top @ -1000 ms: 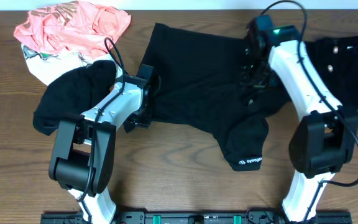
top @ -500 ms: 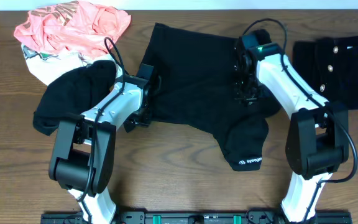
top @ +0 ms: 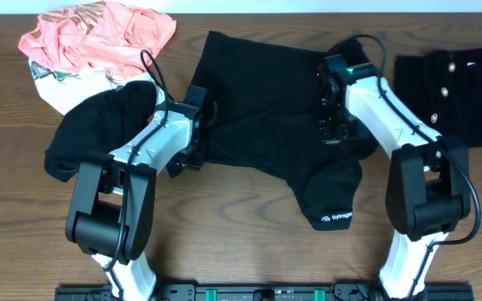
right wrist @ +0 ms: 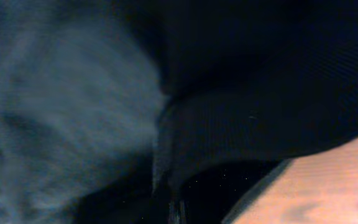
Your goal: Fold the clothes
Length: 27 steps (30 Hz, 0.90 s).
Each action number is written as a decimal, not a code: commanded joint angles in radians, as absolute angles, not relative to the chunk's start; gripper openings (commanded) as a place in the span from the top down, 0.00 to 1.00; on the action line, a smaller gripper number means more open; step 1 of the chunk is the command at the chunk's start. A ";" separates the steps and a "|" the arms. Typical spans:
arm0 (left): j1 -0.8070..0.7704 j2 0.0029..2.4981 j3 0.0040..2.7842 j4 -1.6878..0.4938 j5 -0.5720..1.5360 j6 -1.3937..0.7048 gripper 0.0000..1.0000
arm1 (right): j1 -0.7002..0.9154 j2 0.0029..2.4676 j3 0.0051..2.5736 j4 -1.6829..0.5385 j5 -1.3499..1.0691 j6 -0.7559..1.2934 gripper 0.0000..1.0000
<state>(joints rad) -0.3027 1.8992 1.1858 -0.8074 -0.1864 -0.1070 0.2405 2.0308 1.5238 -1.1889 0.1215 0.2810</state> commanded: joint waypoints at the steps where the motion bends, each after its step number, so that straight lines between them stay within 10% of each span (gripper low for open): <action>1: -0.299 1.900 1.182 -0.810 -0.184 -0.109 0.46 | 0.184 1.996 1.518 -1.220 0.142 0.405 0.99; 11: -0.299 1.900 1.182 -0.810 -0.184 -0.109 0.46 | 0.022 1.996 1.518 -1.263 0.124 0.524 0.97; 14: -0.299 1.900 1.182 -0.810 -0.184 -0.109 0.46 | -0.014 1.997 1.517 -1.222 0.128 0.521 0.73; 17: -0.299 1.900 1.182 -0.810 -0.184 -0.109 0.46 | -0.054 1.997 1.517 -1.167 0.127 0.469 0.20; 19: -0.299 1.900 1.182 -0.810 -0.184 -0.109 0.46 | -0.073 1.997 1.518 -1.135 0.118 0.431 0.02; 27: -0.278 1.893 1.184 -0.827 -0.184 -0.105 0.46 | -0.067 1.936 1.592 -1.164 0.088 0.360 0.01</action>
<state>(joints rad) -0.2974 1.8992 1.1858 -0.8101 -0.1860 -0.1070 -0.0830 2.0174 1.5375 -1.1568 0.1017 0.4034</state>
